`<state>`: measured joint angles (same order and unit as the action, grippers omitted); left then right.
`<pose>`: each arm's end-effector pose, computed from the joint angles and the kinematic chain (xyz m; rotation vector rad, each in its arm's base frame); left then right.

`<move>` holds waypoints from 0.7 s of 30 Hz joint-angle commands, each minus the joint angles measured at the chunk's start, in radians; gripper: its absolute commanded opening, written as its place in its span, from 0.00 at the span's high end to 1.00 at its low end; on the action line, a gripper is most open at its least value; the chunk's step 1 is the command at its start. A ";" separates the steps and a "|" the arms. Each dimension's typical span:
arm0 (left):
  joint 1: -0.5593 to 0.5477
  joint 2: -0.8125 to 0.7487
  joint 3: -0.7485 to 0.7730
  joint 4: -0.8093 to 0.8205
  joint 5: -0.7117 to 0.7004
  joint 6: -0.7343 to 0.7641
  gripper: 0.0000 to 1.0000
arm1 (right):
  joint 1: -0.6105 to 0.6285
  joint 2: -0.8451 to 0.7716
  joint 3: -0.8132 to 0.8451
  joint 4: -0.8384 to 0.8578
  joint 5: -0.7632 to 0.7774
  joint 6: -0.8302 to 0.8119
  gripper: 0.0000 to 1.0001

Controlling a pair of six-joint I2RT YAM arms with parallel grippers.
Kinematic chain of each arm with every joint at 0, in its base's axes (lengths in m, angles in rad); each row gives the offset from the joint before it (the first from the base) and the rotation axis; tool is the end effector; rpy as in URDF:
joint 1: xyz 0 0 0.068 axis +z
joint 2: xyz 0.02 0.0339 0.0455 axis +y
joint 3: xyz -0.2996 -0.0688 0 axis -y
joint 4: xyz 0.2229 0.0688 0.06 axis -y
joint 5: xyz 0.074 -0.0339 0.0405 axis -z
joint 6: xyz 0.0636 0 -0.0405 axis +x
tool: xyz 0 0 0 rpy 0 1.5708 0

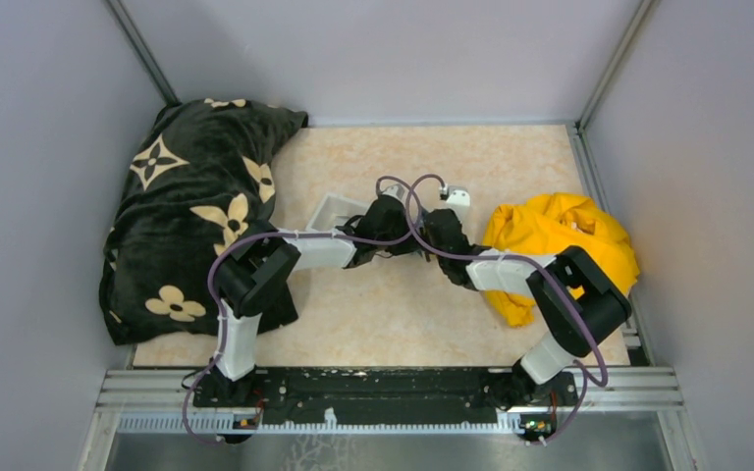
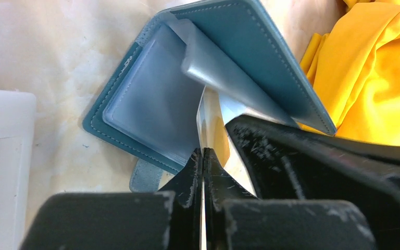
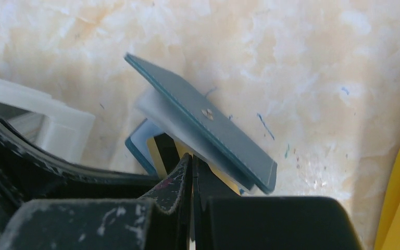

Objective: Put the credit cards into the card holder
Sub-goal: Open the card holder at the center of the board.

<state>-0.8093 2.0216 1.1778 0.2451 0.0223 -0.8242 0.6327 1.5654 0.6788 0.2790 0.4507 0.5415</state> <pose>0.3144 -0.3319 0.1790 -0.0036 2.3323 -0.9160 0.2692 0.1631 0.2034 0.1558 2.1117 0.2074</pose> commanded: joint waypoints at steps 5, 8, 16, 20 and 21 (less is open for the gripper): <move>0.023 0.028 -0.050 -0.057 -0.021 0.004 1.00 | -0.057 0.034 0.102 0.105 0.012 -0.053 1.00; 0.027 0.033 -0.048 -0.059 -0.020 0.005 1.00 | -0.084 0.053 0.126 0.091 0.000 -0.058 1.00; 0.035 0.042 -0.044 -0.069 -0.017 0.006 1.00 | -0.147 0.133 0.194 0.008 -0.017 -0.046 1.00; 0.043 0.041 -0.050 -0.075 -0.009 0.007 1.00 | -0.172 0.192 0.254 -0.069 -0.042 -0.025 1.00; 0.044 0.039 -0.050 -0.074 -0.009 0.008 1.00 | -0.176 0.206 0.267 -0.087 -0.044 -0.020 1.00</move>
<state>-0.7822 2.0220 1.1603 0.2619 0.0402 -0.8444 0.4786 1.7306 0.8688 0.2550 0.4274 0.5018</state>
